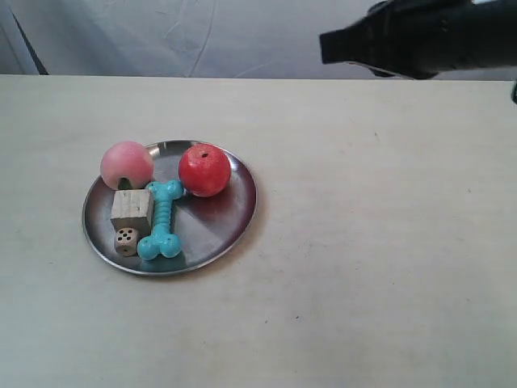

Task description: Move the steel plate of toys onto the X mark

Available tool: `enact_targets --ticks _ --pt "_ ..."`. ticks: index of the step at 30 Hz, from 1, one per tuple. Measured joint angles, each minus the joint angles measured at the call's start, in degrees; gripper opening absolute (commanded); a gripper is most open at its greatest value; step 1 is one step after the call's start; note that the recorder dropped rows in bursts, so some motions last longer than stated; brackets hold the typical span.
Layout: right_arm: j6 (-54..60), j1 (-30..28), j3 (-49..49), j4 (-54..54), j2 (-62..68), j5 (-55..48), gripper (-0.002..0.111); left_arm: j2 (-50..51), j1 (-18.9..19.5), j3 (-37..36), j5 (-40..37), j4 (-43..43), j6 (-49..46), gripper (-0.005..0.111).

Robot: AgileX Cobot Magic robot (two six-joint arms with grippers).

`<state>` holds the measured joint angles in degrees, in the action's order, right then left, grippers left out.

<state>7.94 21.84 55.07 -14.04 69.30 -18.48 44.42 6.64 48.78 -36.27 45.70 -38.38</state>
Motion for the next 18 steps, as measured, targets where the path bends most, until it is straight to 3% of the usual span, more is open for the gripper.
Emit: enact_targets --ticks 6,18 --pt "0.00 3.83 -14.63 1.51 -16.24 10.75 0.000 -12.10 -1.00 -6.57 6.59 -2.01 -0.23 0.000" --pt "-0.45 4.65 -20.27 1.51 -28.39 4.15 0.000 -17.31 -10.47 -10.85 5.55 -2.23 0.41 0.000"
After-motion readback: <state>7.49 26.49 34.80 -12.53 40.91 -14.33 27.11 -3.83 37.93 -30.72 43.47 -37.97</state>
